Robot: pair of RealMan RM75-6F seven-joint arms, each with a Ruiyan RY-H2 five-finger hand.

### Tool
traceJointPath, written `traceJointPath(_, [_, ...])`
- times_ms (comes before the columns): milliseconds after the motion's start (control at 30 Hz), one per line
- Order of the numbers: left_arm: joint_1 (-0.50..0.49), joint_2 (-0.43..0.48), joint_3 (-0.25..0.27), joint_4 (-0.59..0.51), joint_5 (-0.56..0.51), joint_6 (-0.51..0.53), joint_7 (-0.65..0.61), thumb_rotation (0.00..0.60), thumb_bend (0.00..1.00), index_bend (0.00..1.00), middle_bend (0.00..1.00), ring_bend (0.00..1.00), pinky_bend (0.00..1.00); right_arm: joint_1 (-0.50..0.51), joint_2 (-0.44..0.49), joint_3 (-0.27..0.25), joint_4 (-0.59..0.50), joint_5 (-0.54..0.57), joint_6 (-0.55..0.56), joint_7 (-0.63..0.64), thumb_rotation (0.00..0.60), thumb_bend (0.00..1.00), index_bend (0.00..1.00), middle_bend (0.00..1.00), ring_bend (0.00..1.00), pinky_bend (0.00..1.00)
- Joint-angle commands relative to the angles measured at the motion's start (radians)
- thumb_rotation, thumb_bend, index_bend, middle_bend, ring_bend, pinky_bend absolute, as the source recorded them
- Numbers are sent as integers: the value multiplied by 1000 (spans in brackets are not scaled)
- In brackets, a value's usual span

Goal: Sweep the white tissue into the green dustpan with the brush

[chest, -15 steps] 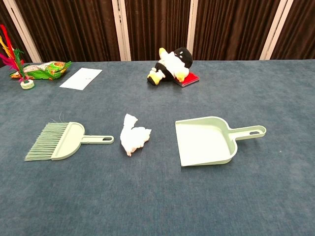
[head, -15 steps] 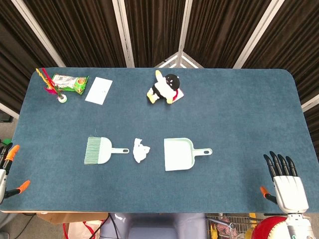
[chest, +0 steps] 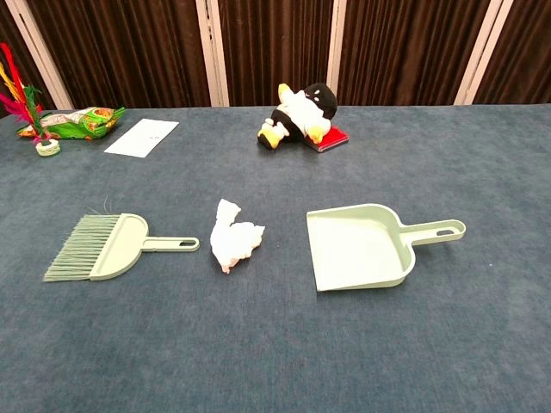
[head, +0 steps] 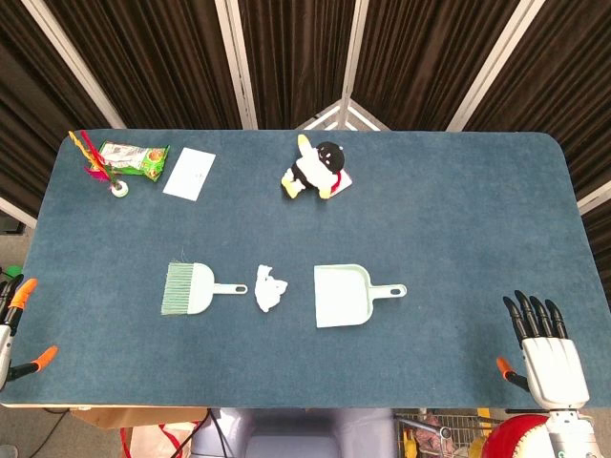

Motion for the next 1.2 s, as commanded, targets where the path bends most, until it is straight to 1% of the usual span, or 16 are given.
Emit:
traceJointPath(33, [-2,0,2,-1,2,-3,5,600,0,0,0,0,0,2,-1,2,1,4,-3,6,600,245,0,0,0,0])
traceJointPath(267, [0,-1,3,-5,7,2,5,600,0,0,0,0,0,11,-1,14,-6,3,-3,25,600,246,0,0,0,0])
traceJointPath(367, [-2,-2,3,-2,9,1,11,600,0,0,0,0,0,25,-1,29,-18,21,-21,32,600,245,0,0,0,1])
traceJointPath(433, [-2,-2,3,-3,9,1,11,600,0,0,0,0,0,43,-2,48,-30,38,-37,22,600,245,0,9,17,47])
traceJointPath(500, [-2,-2,2,-2,9,2,10,600,0,0,0,0,0,69,-10,76,-41,59,-57,9,600,246,0,89,115,173])
traceJointPath(533, [-2,-2,2,-2,8,1,10,600,0,0,0,0,0,85,-18,93,-45,75,-73,-1,600,246,0,190,224,281])
traceJointPath(600, [-3,-2,2,-2,8,-1,11,600,0,0,0,0,0,112,-32,118,-51,106,-100,-20,600,246,0,434,466,489])
traceJointPath(667, [-5,-2,2,-2,7,-5,14,600,0,0,0,0,0,153,-58,149,-52,150,-146,-45,600,245,0,591,617,595])
traceJointPath(700, [-6,-2,2,-2,6,-6,17,600,0,0,0,0,0,171,-71,161,-52,176,-169,-63,600,245,0,653,677,632])
traceJointPath(767, [-7,-3,2,-4,3,-10,22,600,0,0,0,0,0,212,-99,182,-55,226,-219,-109,600,245,10,724,745,672])
traceJointPath(800, [-7,-3,1,-5,1,-12,23,600,0,0,0,0,0,225,-108,188,-54,242,-233,-127,600,245,31,752,772,689])
traceJointPath(900, [-10,-2,1,-10,-6,-19,29,600,0,0,0,0,0,276,-141,205,-54,306,-287,-205,600,251,103,793,809,712])
traceJointPath(967, [-11,-2,1,-11,-7,-22,33,600,0,0,0,0,0,302,-168,211,-46,329,-304,-241,600,261,176,824,836,729])
traceJointPath(1067, [-13,-1,1,-14,-9,-27,35,600,0,0,0,0,0,341,-219,215,-24,371,-329,-293,600,282,243,840,850,742])
traceJointPath(1200, [-16,0,2,-15,-10,-34,34,600,0,0,0,0,0,384,-281,217,20,417,-351,-343,600,290,302,847,856,742])
